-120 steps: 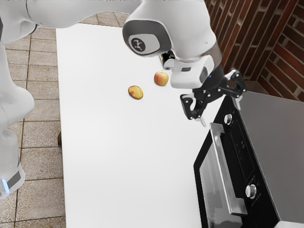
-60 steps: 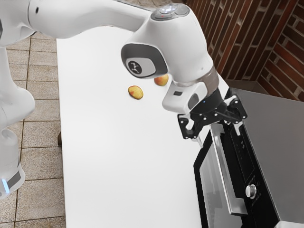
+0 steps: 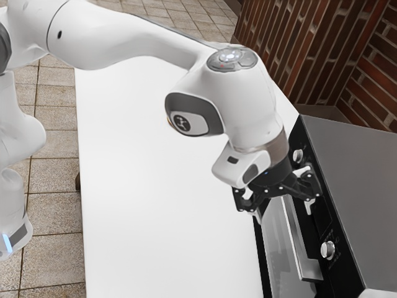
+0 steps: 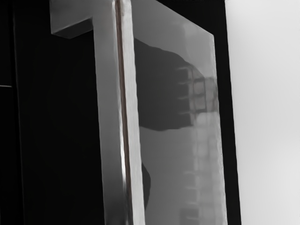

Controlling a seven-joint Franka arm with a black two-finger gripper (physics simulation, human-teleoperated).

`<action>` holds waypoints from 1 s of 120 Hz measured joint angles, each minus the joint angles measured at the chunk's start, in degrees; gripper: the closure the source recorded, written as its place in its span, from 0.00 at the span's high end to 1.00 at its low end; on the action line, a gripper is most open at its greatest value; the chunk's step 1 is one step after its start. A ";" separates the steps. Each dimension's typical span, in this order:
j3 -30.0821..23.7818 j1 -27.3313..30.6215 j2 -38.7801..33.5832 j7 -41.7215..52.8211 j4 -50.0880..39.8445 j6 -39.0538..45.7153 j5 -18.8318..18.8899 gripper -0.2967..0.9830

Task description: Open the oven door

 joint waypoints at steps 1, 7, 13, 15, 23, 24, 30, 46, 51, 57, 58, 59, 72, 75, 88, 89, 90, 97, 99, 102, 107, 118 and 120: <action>0.00 -0.04 0.00 0.05 -0.02 0.01 -0.01 0.77; 0.00 -0.26 0.02 0.31 -0.11 0.04 -0.04 0.77; -0.05 -0.43 0.00 0.54 -0.22 0.07 -0.07 0.77; -0.07 -0.48 -0.01 0.62 -0.25 0.08 -0.08 0.77; -0.21 -0.64 0.01 0.90 -0.62 0.10 -0.13 0.77; -0.22 -0.67 0.01 0.93 -0.68 0.11 -0.13 0.77; -0.25 -0.86 0.02 1.11 -1.11 0.12 -0.15 0.77; -0.26 -1.41 0.08 1.47 -1.99 0.18 -0.24 0.77; -0.26 -1.57 0.20 1.57 -2.19 0.21 -0.43 0.77; -0.21 -1.79 0.34 1.68 -2.29 0.24 -0.61 0.77; -0.19 -1.83 0.36 1.70 -2.30 0.24 -0.64 0.77; -0.18 -1.86 0.37 1.71 -2.31 0.24 -0.66 0.77; -0.20 -1.85 0.72 1.90 -2.35 0.30 -0.85 0.77; -0.27 -1.75 0.79 1.94 -2.35 0.31 -0.89 0.77; -0.29 -1.51 1.17 2.10 -2.28 0.35 -1.17 0.77; -0.28 -1.49 1.19 2.11 -2.28 0.35 -1.19 0.77; -0.28 -1.46 1.20 2.13 -2.28 0.35 -1.21 0.77; -0.27 -1.18 1.20 2.20 -2.32 0.34 -1.32 0.77; -0.27 -1.08 1.11 2.22 -2.49 0.34 -1.35 0.77; -0.27 -0.94 0.91 2.25 -2.87 0.33 -1.43 0.77; -0.24 -0.76 0.41 2.29 -3.92 0.33 -1.61 0.77; -1.01 0.40 -1.05 2.34 -6.40 0.28 -1.90 0.77; -1.27 0.70 -1.50 2.35 -7.08 0.27 -1.93 0.77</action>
